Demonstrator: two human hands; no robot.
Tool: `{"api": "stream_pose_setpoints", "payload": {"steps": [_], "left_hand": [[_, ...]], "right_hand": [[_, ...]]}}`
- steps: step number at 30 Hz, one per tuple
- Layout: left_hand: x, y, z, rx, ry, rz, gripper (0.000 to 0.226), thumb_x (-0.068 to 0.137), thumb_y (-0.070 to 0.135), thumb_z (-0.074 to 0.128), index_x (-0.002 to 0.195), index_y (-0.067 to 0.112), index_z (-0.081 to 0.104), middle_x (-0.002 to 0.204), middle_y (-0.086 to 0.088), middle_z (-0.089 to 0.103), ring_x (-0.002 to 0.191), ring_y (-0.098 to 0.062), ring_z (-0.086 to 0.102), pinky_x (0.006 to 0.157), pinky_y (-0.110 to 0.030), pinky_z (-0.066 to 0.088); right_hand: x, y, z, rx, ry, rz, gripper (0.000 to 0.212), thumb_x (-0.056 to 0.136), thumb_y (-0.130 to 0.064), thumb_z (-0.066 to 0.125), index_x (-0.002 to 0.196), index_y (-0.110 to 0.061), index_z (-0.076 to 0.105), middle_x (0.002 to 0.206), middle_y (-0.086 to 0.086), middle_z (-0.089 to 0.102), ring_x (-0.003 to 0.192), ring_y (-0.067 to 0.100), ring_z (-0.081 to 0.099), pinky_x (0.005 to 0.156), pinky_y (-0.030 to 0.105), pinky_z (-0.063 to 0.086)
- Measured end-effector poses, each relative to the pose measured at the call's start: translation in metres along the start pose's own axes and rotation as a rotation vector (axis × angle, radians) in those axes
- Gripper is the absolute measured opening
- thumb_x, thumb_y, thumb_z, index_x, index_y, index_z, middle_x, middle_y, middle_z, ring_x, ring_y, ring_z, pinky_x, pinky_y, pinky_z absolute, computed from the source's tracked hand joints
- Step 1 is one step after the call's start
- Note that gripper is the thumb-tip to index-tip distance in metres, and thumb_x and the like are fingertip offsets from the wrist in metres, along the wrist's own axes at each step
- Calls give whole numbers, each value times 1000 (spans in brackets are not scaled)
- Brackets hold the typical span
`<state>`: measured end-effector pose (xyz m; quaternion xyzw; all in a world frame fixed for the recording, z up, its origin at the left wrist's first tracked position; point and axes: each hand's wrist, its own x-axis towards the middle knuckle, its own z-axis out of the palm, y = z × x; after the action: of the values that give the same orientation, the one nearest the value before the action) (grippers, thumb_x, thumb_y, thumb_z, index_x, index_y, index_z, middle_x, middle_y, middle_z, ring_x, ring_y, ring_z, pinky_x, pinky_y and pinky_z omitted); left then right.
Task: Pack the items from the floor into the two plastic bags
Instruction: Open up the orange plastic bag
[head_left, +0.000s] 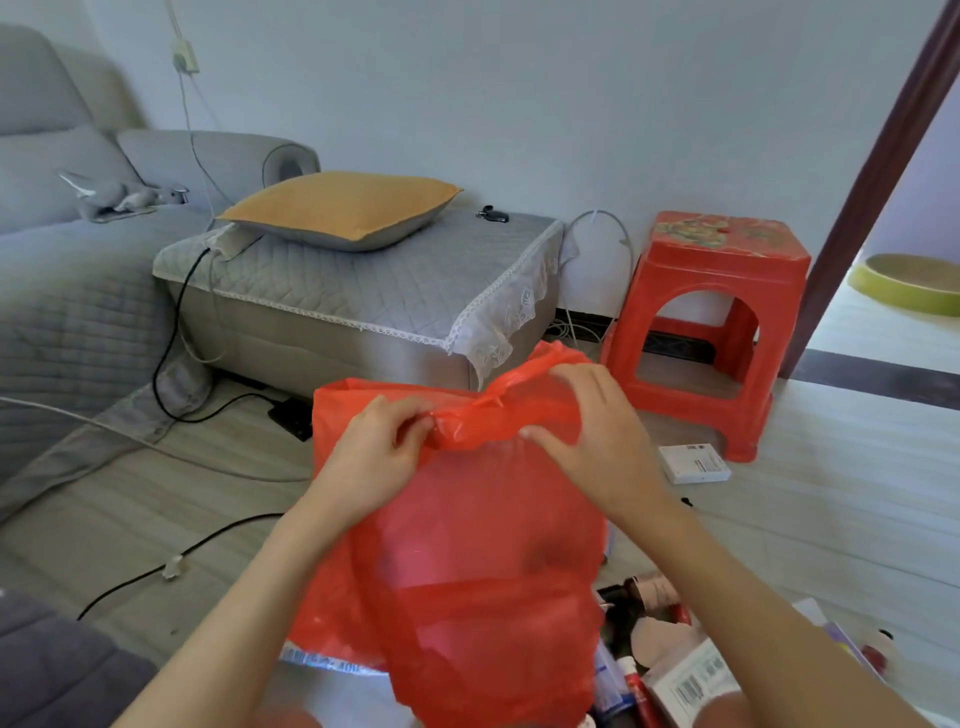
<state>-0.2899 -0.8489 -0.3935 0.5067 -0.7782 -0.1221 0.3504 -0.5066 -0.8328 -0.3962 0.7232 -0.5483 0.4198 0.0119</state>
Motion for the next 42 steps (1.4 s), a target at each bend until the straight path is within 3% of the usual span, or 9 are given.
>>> {"api": "stream_pose_setpoints", "payload": {"steps": [3,9,12,15,21,26,32,37,42], "left_hand": [[0,5,-9,-258,-62,4,27,79,32,48,77,13,66,78,6,65,78,-15,58,74,-27,41],[-3,13,-17,-721,-34,-186,21,72,16,51,60,20,68,52,6,58,49,-1,48,48,-13,37],[-5,16,-20,-737,0,-166,23,73,14,50,58,20,67,52,8,57,50,0,47,50,-12,37],[-6,17,-23,-748,27,-159,20,72,13,48,58,13,63,50,7,53,49,-2,44,48,-13,35],[-7,9,-27,-806,111,-253,21,69,15,47,53,17,60,47,6,46,47,-5,39,45,-15,31],[-9,6,-27,-824,112,-258,24,74,27,57,63,6,52,51,5,40,50,-6,35,46,-18,29],[-5,-7,-18,-619,267,-316,33,89,25,56,62,10,47,59,0,41,54,-4,35,49,-13,31],[-4,-21,-2,-165,209,-387,19,88,29,58,73,18,58,72,3,60,74,-18,57,72,-29,45],[-5,8,-10,87,89,226,56,81,58,47,129,31,39,125,11,51,116,-11,47,97,-31,38]], "right_hand": [[3,3,-9,81,125,-42,62,66,-51,65,114,-13,54,115,3,54,109,17,49,95,37,43],[1,4,-8,-111,21,-258,88,63,-69,60,133,-20,42,137,2,47,128,17,40,108,38,30],[3,9,3,-227,-7,-344,60,76,-59,55,125,-25,54,131,-4,56,126,16,45,104,43,31],[4,14,7,-162,76,-400,21,84,-35,56,89,-24,72,102,-8,70,108,18,60,97,40,34],[2,9,4,-163,30,-369,36,77,-50,59,93,-18,68,97,-5,67,101,12,56,93,35,37],[5,18,9,-221,88,-457,19,80,-29,59,84,-16,73,83,-3,68,91,13,53,89,34,38],[2,1,-4,372,-53,74,8,84,-13,64,78,-16,68,76,-14,64,76,-6,57,74,4,38],[0,0,-7,576,-140,366,17,90,-14,57,76,-20,65,69,-10,62,61,-5,54,63,11,43],[3,-7,-4,620,-108,391,17,91,-12,55,77,-14,63,67,-2,58,50,-3,51,53,9,42]]}}
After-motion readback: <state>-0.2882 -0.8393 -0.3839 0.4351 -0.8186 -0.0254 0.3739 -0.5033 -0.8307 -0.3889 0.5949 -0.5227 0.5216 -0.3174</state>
